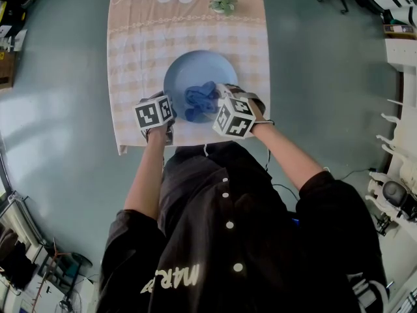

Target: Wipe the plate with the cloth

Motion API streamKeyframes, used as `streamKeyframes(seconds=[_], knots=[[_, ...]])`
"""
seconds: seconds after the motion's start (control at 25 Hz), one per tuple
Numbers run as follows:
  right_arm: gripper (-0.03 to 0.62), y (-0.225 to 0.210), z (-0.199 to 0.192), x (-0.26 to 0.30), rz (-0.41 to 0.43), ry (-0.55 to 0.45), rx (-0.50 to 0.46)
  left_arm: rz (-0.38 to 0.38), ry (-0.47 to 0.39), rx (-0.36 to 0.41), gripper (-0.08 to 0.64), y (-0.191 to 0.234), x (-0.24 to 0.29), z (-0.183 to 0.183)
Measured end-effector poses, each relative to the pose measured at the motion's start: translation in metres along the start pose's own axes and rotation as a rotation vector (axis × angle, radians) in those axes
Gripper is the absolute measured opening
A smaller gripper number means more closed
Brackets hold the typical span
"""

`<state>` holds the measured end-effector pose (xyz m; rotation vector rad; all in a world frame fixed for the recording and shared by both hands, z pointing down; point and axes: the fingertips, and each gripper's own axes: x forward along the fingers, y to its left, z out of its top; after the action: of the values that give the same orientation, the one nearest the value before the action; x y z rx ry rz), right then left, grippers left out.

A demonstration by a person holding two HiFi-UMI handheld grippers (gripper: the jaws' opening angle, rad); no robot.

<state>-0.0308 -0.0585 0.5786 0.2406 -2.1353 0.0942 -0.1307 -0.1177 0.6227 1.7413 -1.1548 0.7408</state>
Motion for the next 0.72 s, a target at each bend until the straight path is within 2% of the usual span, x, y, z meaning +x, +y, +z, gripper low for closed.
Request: streamKeyframes(seconds=[0.16, 0.32, 0.52, 0.72], knots=[[0.232, 0.016, 0.011, 0.014, 0.026, -0.019, 0.012, 0.003, -0.002, 0.000, 0.041, 0.000, 0.000, -0.001], [0.232, 0.025, 0.007, 0.027, 0.045, 0.007, -0.015, 0.007, -0.002, 0.001, 0.041, 0.000, 0.001, 0.000], [0.232, 0.034, -0.003, 0.033, 0.079, 0.042, -0.119, 0.011, -0.004, 0.004, 0.041, 0.000, 0.000, 0.000], [0.230, 0.040, -0.011, 0.031, 0.108, 0.065, -0.285, 0.015, -0.004, 0.009, 0.041, 0.000, 0.001, 0.000]])
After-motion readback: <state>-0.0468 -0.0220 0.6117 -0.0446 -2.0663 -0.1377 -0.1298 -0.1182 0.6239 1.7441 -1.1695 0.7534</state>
